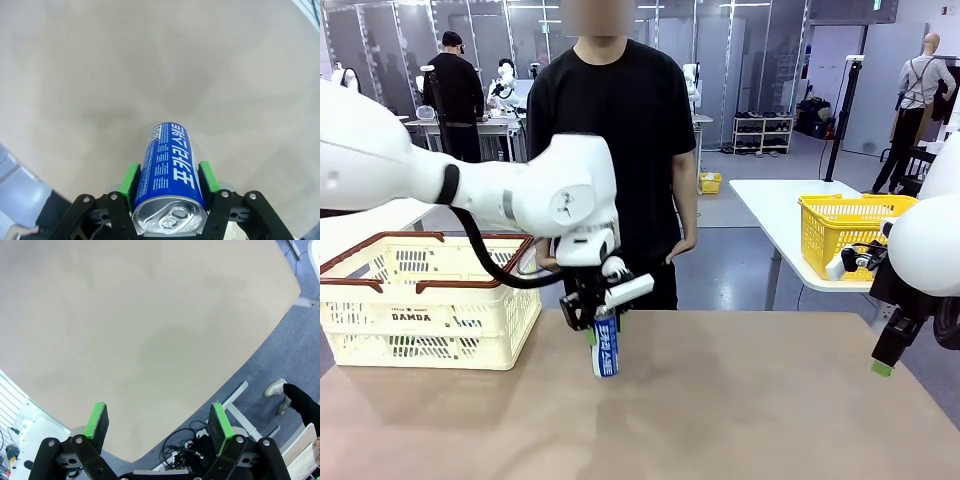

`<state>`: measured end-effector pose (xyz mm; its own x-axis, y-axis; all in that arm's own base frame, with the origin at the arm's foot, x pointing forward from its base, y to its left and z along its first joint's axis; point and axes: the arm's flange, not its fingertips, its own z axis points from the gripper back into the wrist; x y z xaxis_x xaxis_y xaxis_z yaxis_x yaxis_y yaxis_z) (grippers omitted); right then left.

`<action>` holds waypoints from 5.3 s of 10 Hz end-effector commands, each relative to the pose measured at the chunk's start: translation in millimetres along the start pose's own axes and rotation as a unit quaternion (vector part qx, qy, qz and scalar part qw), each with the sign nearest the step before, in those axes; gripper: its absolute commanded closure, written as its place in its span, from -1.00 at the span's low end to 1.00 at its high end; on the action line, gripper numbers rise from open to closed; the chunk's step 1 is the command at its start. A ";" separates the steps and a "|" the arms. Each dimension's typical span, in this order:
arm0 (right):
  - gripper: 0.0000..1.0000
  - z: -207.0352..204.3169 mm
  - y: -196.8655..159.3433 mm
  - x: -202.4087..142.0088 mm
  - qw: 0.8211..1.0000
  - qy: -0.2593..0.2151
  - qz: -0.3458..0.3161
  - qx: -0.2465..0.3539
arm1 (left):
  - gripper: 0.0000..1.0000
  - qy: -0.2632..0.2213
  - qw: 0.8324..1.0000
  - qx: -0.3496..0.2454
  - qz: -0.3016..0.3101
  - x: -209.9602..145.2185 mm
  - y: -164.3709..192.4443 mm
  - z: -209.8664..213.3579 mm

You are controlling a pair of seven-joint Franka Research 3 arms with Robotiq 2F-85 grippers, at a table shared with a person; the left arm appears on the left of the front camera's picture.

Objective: Place the drinks into the Shopping basket.
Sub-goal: Pick up one drink and place it into the Shopping basket.

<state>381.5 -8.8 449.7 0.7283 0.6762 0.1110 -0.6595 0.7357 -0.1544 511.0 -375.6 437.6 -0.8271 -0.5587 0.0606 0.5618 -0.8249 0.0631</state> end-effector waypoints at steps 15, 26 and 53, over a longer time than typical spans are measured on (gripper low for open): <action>-1.00 0.3 2.0 1.0 1.000 0.000 -0.007 -0.001 | 0.93 0.093 0.981 0.067 0.157 -90.1 -118.5 233.0; -1.00 0.3 2.0 1.0 1.000 0.000 -0.007 -0.001 | -0.16 0.023 0.952 0.122 0.281 -235.4 -163.5 204.4; -1.00 0.3 2.0 1.0 1.000 0.000 -0.007 -0.001 | -0.16 -0.008 0.940 0.020 0.342 -370.5 -160.7 -10.7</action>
<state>381.5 -8.9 449.7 0.7285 0.6760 0.1111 -0.6593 0.7358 -0.1543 723.1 -38.0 387.1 -0.2874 -0.9511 0.1132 0.9576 -0.2829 0.0541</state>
